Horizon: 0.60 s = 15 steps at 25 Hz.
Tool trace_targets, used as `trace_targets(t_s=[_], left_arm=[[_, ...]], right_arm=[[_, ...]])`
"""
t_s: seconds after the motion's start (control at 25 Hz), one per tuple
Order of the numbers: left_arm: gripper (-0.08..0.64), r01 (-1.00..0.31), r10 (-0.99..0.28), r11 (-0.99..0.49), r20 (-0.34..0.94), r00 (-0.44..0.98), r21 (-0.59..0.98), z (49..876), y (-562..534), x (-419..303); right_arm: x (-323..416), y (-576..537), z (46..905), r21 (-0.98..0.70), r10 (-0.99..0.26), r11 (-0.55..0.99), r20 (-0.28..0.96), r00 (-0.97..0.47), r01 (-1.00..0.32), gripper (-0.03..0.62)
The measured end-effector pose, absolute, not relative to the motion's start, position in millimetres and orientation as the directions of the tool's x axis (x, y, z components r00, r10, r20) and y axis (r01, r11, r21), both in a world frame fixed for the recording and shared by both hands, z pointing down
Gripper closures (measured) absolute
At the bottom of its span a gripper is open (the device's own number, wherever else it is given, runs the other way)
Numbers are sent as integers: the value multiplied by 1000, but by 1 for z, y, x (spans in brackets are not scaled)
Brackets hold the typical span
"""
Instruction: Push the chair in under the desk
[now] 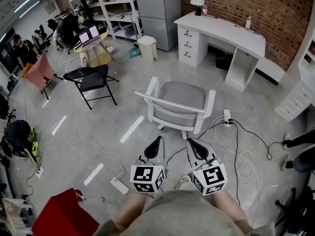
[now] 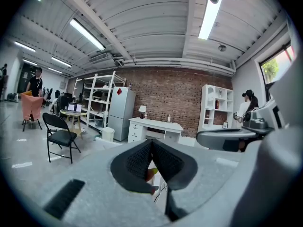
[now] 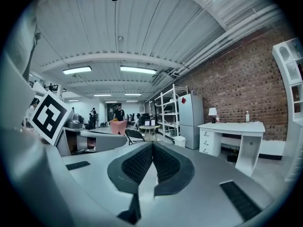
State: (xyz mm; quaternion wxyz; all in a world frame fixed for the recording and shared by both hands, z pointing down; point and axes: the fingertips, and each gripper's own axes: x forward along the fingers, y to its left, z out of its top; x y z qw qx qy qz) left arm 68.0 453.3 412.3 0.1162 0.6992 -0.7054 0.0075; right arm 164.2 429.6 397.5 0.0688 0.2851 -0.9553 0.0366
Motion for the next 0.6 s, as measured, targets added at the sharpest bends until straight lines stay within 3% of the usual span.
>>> trace_targets(t_s=[0.6], left_arm=[[549,-978,-978,123,188,-91,169,429,412,67]], right_arm=[[176,378,414,-56,-467,875,171,-868,-481,584]])
